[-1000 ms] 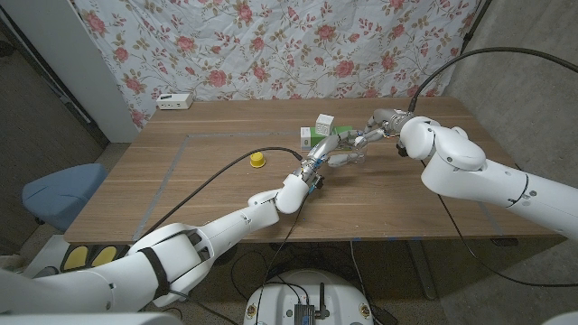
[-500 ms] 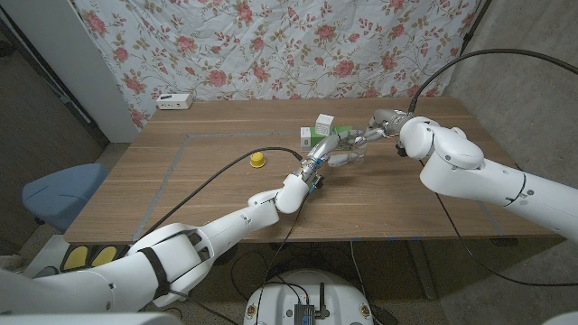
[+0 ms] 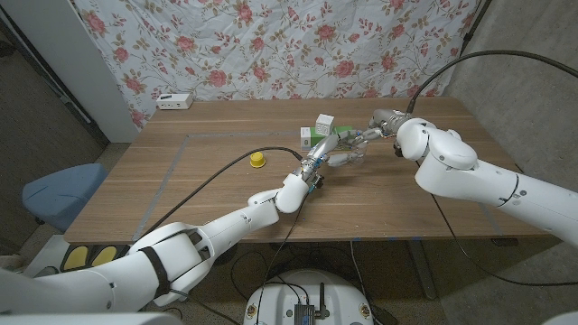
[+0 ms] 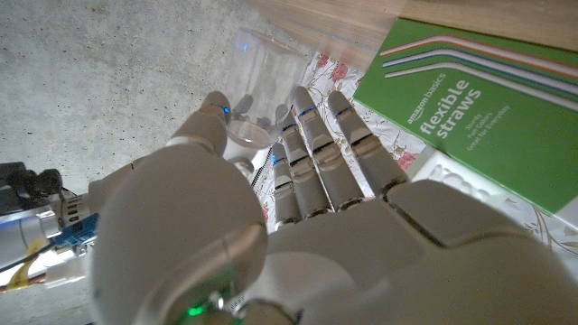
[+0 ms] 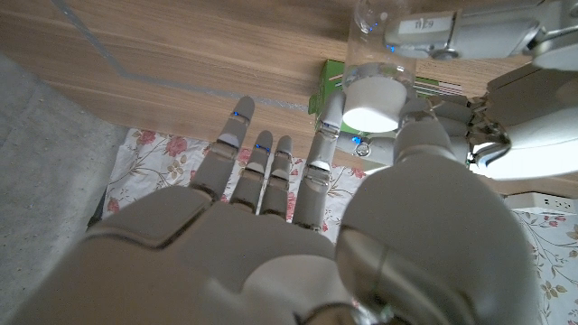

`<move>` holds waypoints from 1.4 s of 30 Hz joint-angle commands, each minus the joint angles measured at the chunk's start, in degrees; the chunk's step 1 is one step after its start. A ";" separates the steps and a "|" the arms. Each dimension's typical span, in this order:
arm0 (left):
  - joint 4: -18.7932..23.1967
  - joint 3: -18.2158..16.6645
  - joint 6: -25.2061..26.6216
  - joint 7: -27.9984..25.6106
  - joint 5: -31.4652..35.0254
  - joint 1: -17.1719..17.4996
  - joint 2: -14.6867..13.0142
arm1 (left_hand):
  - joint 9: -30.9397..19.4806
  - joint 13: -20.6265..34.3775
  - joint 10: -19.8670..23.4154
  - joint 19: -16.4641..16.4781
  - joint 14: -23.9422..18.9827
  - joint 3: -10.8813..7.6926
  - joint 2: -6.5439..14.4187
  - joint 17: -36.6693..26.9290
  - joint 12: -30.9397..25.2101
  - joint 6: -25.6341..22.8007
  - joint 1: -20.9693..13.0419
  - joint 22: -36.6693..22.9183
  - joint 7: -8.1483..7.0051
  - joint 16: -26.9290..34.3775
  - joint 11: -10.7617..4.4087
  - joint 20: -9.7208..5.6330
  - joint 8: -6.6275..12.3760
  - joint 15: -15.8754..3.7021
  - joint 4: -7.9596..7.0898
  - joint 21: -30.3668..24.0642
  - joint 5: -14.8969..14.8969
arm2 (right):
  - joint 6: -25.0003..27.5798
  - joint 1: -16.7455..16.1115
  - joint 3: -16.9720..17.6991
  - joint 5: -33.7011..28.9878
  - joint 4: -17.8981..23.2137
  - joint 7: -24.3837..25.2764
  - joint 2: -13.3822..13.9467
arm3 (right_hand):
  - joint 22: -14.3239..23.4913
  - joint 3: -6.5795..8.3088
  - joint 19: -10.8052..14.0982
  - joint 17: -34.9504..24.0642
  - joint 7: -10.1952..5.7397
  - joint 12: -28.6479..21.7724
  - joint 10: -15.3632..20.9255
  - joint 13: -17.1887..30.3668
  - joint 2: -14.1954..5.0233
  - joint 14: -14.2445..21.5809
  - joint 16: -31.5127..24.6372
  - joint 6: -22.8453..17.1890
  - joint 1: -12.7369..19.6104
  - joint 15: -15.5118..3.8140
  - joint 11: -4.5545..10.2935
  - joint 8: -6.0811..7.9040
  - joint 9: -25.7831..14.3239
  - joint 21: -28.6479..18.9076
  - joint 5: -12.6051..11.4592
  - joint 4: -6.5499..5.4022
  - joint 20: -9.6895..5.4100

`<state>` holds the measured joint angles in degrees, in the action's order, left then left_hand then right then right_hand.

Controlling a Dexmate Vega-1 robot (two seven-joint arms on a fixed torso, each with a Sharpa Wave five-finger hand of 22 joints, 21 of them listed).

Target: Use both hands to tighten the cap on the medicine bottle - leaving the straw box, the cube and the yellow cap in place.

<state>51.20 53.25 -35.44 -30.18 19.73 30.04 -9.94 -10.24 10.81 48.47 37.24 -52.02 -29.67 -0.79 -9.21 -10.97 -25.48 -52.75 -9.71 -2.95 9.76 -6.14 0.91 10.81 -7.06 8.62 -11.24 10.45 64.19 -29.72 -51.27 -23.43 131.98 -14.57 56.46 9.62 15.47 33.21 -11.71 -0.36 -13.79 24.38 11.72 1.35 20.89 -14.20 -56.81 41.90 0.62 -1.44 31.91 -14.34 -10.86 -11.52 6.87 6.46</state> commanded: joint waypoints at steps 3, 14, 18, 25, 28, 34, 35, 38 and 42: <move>-0.57 0.01 -0.15 -0.51 -0.12 -0.13 0.17 | -0.21 0.23 2.70 0.19 -0.30 -0.40 0.41 -0.08 -0.40 -0.36 -0.08 -0.16 -0.06 0.26 -2.05 0.30 0.06 -4.81 -0.28 0.08 0.20 | 2.42 1.92 -3.66 -1.83 -1.05 1.84 -1.65 | 0.16 -0.01 0.72 -0.15 -3.88 -0.34 1.35 0.03 0.64 1.16 -0.54 -6.60 0.12 -0.14 0.75 1.26 0.21 -0.48 -0.46 0.48 -0.20; -1.49 0.13 -0.55 -0.67 -0.31 -0.49 0.45 | -0.21 0.23 2.74 0.16 -0.29 -0.43 0.38 -0.08 -0.42 -0.39 -0.11 -0.16 -0.13 0.23 -2.03 0.29 0.06 -4.87 -0.23 0.09 0.19 | 3.99 2.66 -5.67 -3.16 -1.73 3.95 -2.63 | 0.16 -0.51 1.35 -0.19 -3.28 -0.83 4.59 -0.02 1.08 3.14 -1.10 -10.61 -0.51 -1.08 1.90 2.56 0.90 -0.47 -0.30 0.69 -0.76; -1.71 0.18 -0.66 -0.70 -0.36 -0.59 0.49 | -0.21 0.23 2.76 0.18 -0.31 -0.44 0.38 -0.08 -0.42 -0.43 -0.10 -0.16 -0.13 0.23 -2.19 0.24 0.07 -4.86 -0.23 0.08 0.19 | 4.24 3.11 -6.52 -3.67 -1.82 4.17 -2.60 | 0.16 -0.57 1.43 -0.20 -3.21 -0.82 4.92 -0.02 1.11 3.44 -1.19 -11.03 -0.58 -1.22 1.89 2.67 1.03 -0.45 -0.25 0.72 -0.91; -1.98 0.26 -0.81 -0.76 -0.42 -0.71 0.57 | -0.21 0.23 2.73 0.16 -0.30 -0.44 0.30 -0.06 -0.40 -0.42 -0.07 -0.16 -0.06 0.20 -2.03 0.22 0.06 -4.80 -0.21 0.09 0.18 | 5.04 3.55 -7.50 -4.31 -1.79 4.48 -2.62 | 0.17 -0.94 1.50 -0.22 -3.10 -0.70 5.28 -0.04 1.45 3.56 -1.15 -11.39 -1.17 -1.53 2.20 2.70 1.27 -0.40 0.01 0.60 -1.18; -2.09 0.27 -0.91 -0.70 -0.52 -0.73 0.59 | -0.21 0.23 2.56 0.14 -0.33 -0.44 0.31 -0.07 -0.34 -0.37 -0.05 -0.16 -0.02 0.22 -1.96 0.23 0.03 -4.77 -0.22 0.09 0.18 | 4.19 3.09 -6.99 -3.90 -1.55 4.88 -2.16 | 0.17 -1.89 1.42 -0.26 -3.06 -0.42 5.32 -0.04 2.25 3.52 -1.03 -10.99 -3.09 -1.51 2.00 2.36 1.56 -0.30 0.56 -0.05 -1.20; -2.03 0.30 -0.82 -0.87 -0.40 -0.74 0.55 | -0.22 0.24 2.50 0.11 -0.21 -0.49 0.28 -0.04 -0.32 -0.40 -0.08 -0.17 -0.12 0.15 -2.05 0.21 0.05 -4.82 -0.19 0.10 0.19 | 4.14 2.83 -6.60 -3.58 -1.21 4.81 -1.90 | 0.19 -3.11 0.72 -0.36 -3.35 0.55 4.27 -0.03 2.75 2.88 -0.56 -8.56 -5.99 -0.73 1.54 1.10 1.95 -0.01 1.26 -1.05 -1.11; -2.03 0.34 -0.90 -0.79 -0.38 -0.79 0.52 | -0.22 0.24 2.53 0.08 -0.19 -0.47 0.24 -0.04 -0.33 -0.40 -0.05 -0.17 -0.17 0.14 -2.03 0.20 0.05 -4.78 -0.18 0.11 0.18 | 4.17 2.77 -6.58 -3.59 -1.13 4.86 -1.86 | 0.19 -3.37 0.58 -0.37 -3.30 0.73 4.01 -0.02 2.88 2.80 -0.48 -8.12 -6.61 -0.69 1.19 0.87 2.00 0.03 1.36 -1.26 -1.16; -2.10 0.36 -1.03 -0.80 -0.37 -0.84 0.53 | -0.22 0.24 2.54 0.02 -0.19 -0.51 0.28 -0.05 -0.34 -0.33 -0.10 -0.17 -0.19 0.15 -1.99 0.22 0.02 -4.87 -0.17 0.13 0.19 | 4.19 3.21 -6.84 -3.46 -0.88 4.02 -1.52 | 0.20 -3.77 0.11 -0.39 -3.31 1.03 3.63 -0.01 3.01 2.46 -0.26 -6.98 -7.60 -0.40 0.77 0.33 2.07 0.16 1.46 -1.58 -1.24; -2.03 0.37 -1.03 -0.67 -0.40 -0.84 0.48 | -0.22 0.24 2.47 -0.01 -0.18 -0.52 0.30 -0.05 -0.32 -0.28 -0.04 -0.17 -0.18 0.15 -2.01 0.20 0.00 -4.81 -0.21 0.14 0.18 | 4.46 3.34 -6.81 -3.27 -0.46 3.52 -1.15 | 0.20 -4.24 -0.38 -0.39 -2.82 1.68 2.51 0.03 3.00 1.62 0.26 -4.04 -8.90 0.20 0.05 -1.03 2.17 0.21 1.48 -1.92 -1.18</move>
<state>49.22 53.52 -36.26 -30.94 19.29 29.32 -9.43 -10.24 10.81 48.47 37.24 -52.01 -29.73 -0.82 -9.07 -10.84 -25.48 -52.72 -9.71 -2.96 9.77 -6.14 0.91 10.81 -7.05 8.55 -11.24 10.32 68.60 -26.64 -58.01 -27.19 130.69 -10.11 54.52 9.76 11.46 33.13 -11.87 -3.48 -12.56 27.39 11.74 4.22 22.59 -14.25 -62.15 33.64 0.31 -1.04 31.46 -12.19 -10.86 -10.15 5.04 5.29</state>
